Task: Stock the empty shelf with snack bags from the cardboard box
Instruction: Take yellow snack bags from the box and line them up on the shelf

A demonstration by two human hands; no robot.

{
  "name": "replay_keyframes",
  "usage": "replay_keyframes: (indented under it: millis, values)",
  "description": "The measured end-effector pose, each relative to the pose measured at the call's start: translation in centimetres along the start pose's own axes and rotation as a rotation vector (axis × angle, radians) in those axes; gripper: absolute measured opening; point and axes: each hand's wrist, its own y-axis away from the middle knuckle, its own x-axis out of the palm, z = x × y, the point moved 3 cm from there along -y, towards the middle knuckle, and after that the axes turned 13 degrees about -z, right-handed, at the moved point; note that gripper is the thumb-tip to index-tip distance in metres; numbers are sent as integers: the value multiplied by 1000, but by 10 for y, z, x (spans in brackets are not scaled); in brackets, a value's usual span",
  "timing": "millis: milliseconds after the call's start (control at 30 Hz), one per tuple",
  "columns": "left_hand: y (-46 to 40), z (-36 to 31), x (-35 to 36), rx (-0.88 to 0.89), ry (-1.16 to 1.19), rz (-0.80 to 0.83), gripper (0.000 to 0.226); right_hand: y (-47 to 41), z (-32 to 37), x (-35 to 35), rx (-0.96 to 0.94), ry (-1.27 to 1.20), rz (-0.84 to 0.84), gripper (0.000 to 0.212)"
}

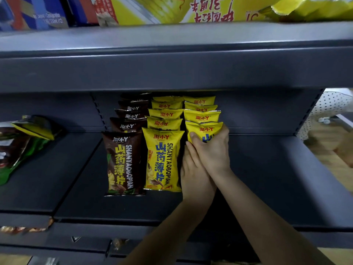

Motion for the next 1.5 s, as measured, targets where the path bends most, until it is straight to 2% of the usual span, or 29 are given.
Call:
replay_keyframes:
  millis: [100, 267, 400, 667, 867, 967, 1067, 1300, 1433, 1500]
  values:
    - [-3, 1, -1, -6, 36, 15, 80, -1, -2, 2, -3, -62, 30, 77]
    - [-13, -1, -7, -50, 189, 134, 94, 2, -18, -2, -11, -192, 201, 78]
    - [-14, 1, -4, -76, 187, 122, 95, 6, -25, -7, -30, -168, 281, 76]
    - [-19, 3, 2, -111, 212, 133, 97, 4, -24, -6, -81, -135, 233, 71]
    - [-9, 6, -3, -100, 168, 250, 119, 9, -33, -26, -29, -127, 437, 58]
    - [-2, 7, -8, -108, 177, 324, 127, 8, -43, -37, 2, -85, 541, 71]
    - [1, 7, -10, -93, 159, 361, 127, 9, -46, -41, -10, -31, 546, 73]
    - [1, 8, -5, -79, 108, 321, 116, 16, -43, -37, -79, -3, 458, 69]
    - [6, 4, -9, 251, -94, -21, 94, 19, -43, -40, -95, 2, 439, 63]
    - [3, 0, -11, 414, -134, -122, 78, 21, -43, -42, -114, 13, 436, 63]
